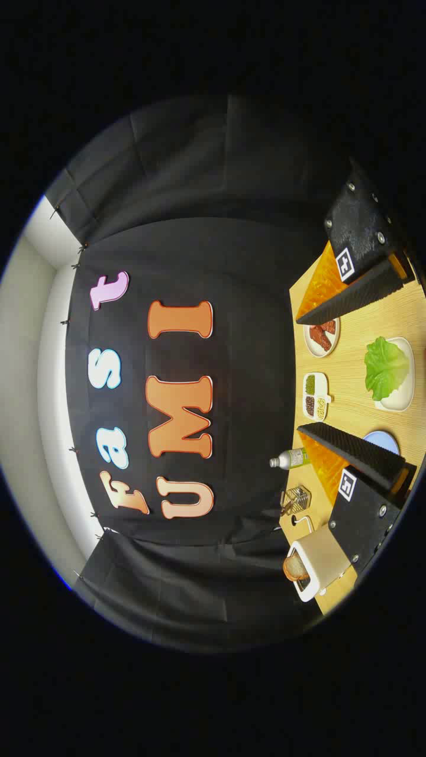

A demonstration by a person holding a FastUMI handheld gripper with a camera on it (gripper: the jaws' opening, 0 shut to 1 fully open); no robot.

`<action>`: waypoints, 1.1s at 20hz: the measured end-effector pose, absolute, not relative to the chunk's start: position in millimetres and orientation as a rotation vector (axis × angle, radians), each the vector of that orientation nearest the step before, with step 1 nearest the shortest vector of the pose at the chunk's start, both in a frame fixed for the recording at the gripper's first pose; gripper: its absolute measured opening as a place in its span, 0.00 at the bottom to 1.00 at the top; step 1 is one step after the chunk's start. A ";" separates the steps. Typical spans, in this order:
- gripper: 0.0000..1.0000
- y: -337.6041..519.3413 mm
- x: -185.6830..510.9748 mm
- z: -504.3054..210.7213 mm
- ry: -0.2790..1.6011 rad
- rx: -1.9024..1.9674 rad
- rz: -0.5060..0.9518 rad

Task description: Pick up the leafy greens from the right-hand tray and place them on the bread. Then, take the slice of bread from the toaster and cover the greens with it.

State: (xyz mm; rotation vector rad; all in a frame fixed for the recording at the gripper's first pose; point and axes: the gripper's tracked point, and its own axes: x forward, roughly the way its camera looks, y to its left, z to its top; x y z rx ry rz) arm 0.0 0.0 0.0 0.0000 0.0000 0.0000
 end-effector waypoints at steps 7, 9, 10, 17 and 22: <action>0.99 -4.0 -6.3 -5.8 0.012 0.012 -0.004; 0.99 -4.7 -7.5 -6.4 0.013 0.008 -0.005; 0.99 -5.8 -9.0 -6.4 0.012 0.004 -0.005; 0.99 -9.0 -10.2 -9.0 0.017 0.003 -0.004; 0.99 -8.2 -9.0 -14.4 0.022 0.002 0.001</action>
